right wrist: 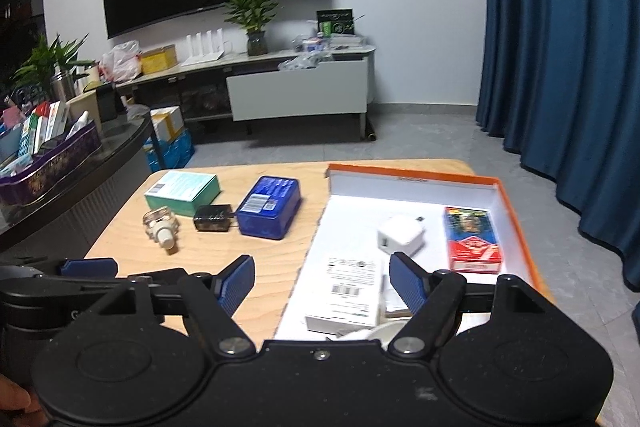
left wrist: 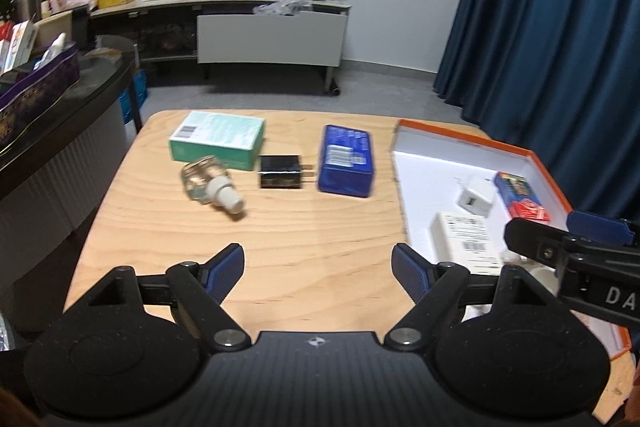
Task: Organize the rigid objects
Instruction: 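Move the left gripper to the glass diffuser bottle while the right moves to the blue box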
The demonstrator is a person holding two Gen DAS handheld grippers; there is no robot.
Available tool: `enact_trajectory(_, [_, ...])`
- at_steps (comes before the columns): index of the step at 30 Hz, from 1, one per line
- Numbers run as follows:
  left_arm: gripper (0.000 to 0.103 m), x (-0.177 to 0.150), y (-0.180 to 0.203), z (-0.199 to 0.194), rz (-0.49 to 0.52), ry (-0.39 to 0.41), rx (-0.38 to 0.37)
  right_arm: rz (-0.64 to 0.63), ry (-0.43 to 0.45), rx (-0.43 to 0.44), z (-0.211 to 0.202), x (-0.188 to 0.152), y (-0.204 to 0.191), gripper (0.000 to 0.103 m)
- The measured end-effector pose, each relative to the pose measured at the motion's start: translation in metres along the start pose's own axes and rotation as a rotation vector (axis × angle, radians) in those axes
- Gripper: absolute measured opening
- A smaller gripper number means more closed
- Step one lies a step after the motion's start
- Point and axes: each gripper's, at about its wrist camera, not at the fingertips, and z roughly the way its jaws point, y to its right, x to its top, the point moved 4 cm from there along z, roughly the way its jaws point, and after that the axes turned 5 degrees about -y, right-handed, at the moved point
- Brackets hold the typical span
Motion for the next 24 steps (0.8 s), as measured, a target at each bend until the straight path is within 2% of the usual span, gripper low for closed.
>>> enact_trajectory(9, [0.087,0.008,-0.049,0.013,-0.089,0.001,0.082,-0.005,-0.020,0.035,0.017,0.004,-0.009,0.088])
enact_trajectory(14, [0.089,0.020,-0.073,0.036,-0.137,-0.002,0.132,0.004,-0.023,0.052,0.025,0.007,-0.008,0.088])
enact_trajectory(17, [0.091,0.030,-0.081,0.051,-0.166,-0.005,0.139,0.003,-0.029,0.060,0.032,0.008,-0.008,0.088])
enact_trajectory(24, [0.092,0.051,-0.079,0.089,-0.137,-0.006,0.146,-0.021,-0.037,0.078,0.049,0.016,-0.011,0.088])
